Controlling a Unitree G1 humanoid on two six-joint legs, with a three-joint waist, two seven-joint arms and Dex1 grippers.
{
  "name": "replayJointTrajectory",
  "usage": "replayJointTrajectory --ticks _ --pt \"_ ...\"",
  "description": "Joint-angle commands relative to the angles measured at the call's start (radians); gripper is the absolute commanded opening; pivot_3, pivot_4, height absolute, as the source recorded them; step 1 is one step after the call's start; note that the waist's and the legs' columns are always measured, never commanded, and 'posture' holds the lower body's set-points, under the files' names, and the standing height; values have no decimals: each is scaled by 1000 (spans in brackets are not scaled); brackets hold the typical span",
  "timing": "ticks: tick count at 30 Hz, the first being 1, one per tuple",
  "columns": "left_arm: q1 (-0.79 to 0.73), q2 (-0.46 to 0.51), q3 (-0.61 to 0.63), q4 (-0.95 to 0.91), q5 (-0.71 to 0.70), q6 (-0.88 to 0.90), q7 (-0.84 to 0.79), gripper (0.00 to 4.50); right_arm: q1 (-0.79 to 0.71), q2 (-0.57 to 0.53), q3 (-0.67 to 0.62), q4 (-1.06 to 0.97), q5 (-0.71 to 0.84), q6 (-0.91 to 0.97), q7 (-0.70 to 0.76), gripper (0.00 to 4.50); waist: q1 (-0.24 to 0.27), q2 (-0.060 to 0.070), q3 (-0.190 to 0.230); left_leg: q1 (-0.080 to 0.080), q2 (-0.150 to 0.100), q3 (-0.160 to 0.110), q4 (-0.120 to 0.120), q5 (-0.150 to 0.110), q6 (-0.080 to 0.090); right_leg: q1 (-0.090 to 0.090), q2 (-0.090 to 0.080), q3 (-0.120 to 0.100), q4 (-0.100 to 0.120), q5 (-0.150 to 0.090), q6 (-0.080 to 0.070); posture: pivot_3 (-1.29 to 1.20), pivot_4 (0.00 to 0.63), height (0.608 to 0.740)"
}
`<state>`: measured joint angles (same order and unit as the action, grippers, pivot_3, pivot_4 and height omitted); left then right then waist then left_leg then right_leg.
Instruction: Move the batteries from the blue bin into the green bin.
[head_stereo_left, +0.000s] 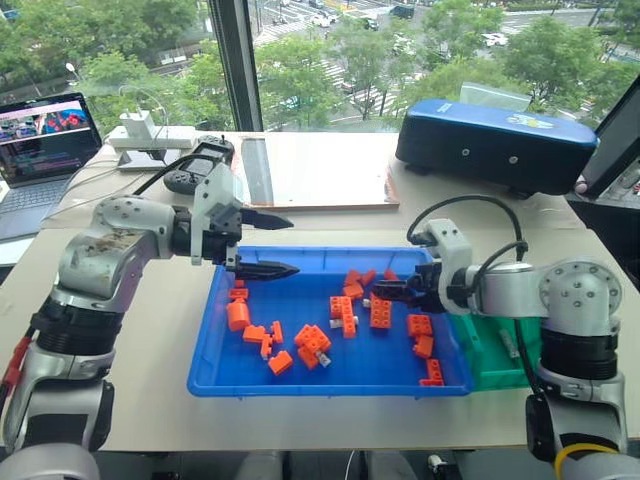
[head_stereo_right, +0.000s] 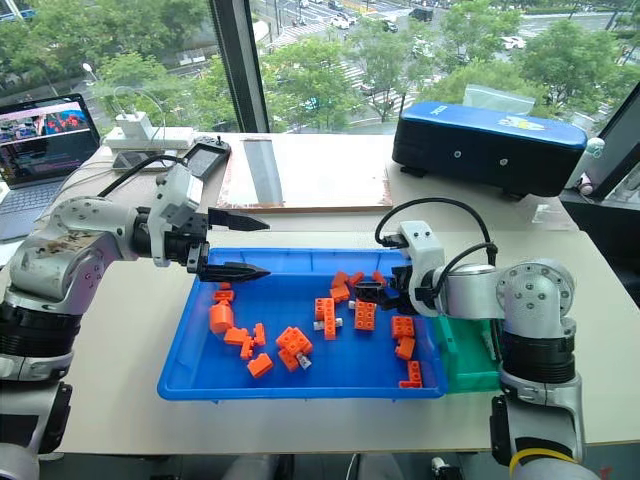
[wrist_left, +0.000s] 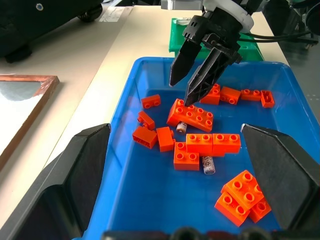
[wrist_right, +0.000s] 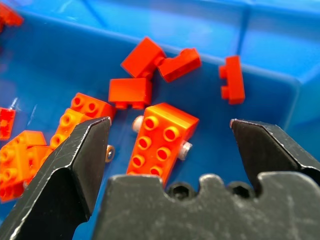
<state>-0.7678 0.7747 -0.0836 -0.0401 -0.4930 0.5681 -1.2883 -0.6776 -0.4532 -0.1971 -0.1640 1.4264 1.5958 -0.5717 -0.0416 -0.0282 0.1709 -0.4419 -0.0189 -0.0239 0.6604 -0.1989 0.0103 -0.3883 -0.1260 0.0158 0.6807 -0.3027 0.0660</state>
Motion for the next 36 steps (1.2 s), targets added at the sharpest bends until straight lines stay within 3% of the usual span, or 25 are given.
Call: replayJointTrajectory --ticks 1,7,24,27,33,36 --pt "-21 4 16 -9 1 -14 -4 4500 27 -35 45 13 239 -125 -263 4470 -2 0 0 0 0 0 0 0 0 0 0 0 0 0 0 0 150 732" --pt "-8 9 26 -24 1 -10 9 4500 30 -145 231 -1 538 -358 -488 4470 -3 0 0 0 0 0 0 0 0 0 0 0 -2 0 0 0 150 732" --pt "-2 20 30 -50 -7 11 36 4500 -32 -177 412 48 511 -481 -453 4470 -3 0 0 0 0 0 0 0 0 0 0 0 -4 0 0 0 150 732" --pt "-1 21 31 -51 -6 11 38 4500 -42 -179 421 54 486 -484 -440 3744 -2 0 0 0 0 0 0 0 0 0 0 0 -4 0 0 0 150 732" --pt "5 14 42 -61 -17 28 64 4500 -53 -183 414 57 443 -479 -404 1693 -2 0 0 0 0 0 0 0 0 0 0 0 -4 0 0 0 150 732" --pt "15 15 43 -73 -26 43 71 4500 -63 -201 402 55 457 -476 -392 1325 -2 0 0 0 1 0 0 0 0 0 0 0 -4 0 0 0 150 732"
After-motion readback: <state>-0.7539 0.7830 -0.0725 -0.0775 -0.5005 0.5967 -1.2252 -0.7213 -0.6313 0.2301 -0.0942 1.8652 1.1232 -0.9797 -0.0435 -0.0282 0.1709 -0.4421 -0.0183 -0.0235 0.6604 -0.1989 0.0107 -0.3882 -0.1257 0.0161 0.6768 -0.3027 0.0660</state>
